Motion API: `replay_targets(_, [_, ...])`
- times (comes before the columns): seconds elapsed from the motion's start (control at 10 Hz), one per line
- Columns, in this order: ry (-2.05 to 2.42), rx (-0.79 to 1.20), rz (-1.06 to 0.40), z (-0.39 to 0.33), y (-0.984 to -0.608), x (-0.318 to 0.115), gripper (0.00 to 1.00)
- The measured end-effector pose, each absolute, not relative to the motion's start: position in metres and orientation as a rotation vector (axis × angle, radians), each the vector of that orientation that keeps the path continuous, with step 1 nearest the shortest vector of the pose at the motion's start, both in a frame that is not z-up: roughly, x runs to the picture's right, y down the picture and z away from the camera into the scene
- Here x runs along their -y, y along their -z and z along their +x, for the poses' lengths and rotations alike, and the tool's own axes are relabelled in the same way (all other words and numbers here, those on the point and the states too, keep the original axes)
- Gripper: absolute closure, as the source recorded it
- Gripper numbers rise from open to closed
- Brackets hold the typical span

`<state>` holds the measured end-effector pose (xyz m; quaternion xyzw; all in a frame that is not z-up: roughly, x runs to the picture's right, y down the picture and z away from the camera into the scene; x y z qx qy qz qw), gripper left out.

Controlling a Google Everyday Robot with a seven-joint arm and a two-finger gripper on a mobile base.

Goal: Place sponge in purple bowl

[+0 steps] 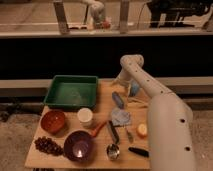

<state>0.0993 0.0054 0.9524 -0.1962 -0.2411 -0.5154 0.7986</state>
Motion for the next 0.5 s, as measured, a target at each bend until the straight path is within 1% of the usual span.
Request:
replay_targets(0.3, [1.188,0.489,-0.478,0.096,-0.947,-0.021,0.21])
replay_targets(0.4, [1.219,0.487,-0.514,0.095,-0.948,-0.026,0.27])
replay_targets(0.5, [1.245,0.483,-0.544,0.095,-0.949,-0.03,0.37])
